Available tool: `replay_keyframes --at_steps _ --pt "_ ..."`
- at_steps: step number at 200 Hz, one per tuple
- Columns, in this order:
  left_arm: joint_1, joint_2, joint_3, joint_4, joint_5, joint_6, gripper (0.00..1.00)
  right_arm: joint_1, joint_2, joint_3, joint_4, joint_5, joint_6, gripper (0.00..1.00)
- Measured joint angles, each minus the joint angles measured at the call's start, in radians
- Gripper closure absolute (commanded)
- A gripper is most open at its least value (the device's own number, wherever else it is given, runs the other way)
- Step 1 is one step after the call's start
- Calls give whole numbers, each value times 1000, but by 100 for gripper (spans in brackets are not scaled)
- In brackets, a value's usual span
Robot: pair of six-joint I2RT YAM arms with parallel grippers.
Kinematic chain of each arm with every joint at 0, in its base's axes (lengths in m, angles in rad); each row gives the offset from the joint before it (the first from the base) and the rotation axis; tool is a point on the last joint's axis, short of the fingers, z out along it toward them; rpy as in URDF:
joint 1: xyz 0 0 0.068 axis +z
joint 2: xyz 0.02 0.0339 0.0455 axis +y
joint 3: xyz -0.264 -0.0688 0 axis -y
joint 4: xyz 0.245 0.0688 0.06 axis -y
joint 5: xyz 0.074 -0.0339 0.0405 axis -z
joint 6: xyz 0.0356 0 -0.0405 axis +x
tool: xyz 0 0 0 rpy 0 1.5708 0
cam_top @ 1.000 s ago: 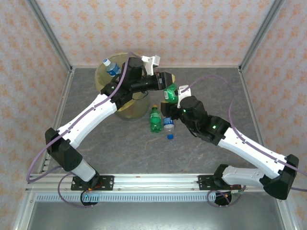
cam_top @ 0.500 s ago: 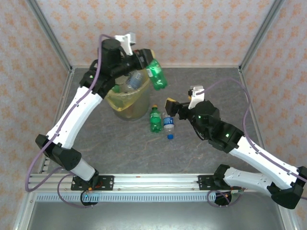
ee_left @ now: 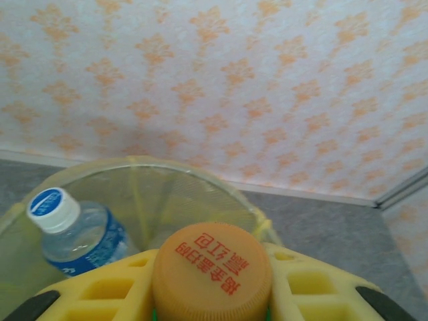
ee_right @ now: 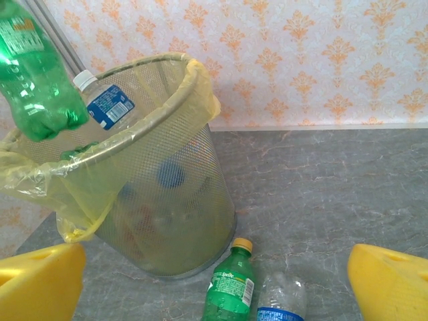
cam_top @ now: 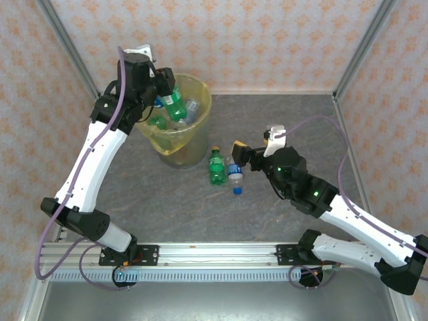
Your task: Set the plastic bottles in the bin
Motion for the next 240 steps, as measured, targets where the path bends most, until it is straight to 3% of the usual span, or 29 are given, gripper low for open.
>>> replay_keyframes --at_steps 30,57,71,94,130,193,211,240 --pt "0 29 -14 -55 -18 0 66 0 -27 -18 8 4 0 0" --pt "0 35 -80 -78 -16 -2 59 0 -50 -45 14 10 4 0" --pt "0 35 -111 -85 -9 -4 44 0 -56 -58 15 11 8 0" --pt "0 35 -130 -95 9 -12 29 0 -55 -68 15 11 12 0" --pt "0 35 -116 -106 18 -18 14 0 -36 -68 14 27 29 0" --pt "0 29 -55 -110 76 -37 12 0 62 -69 -16 44 126 1" --pt "0 29 -42 -110 112 -50 1 0 82 -85 -16 43 166 0" --pt "-9 16 -14 -108 177 -70 1 0 135 -138 -17 31 237 10"
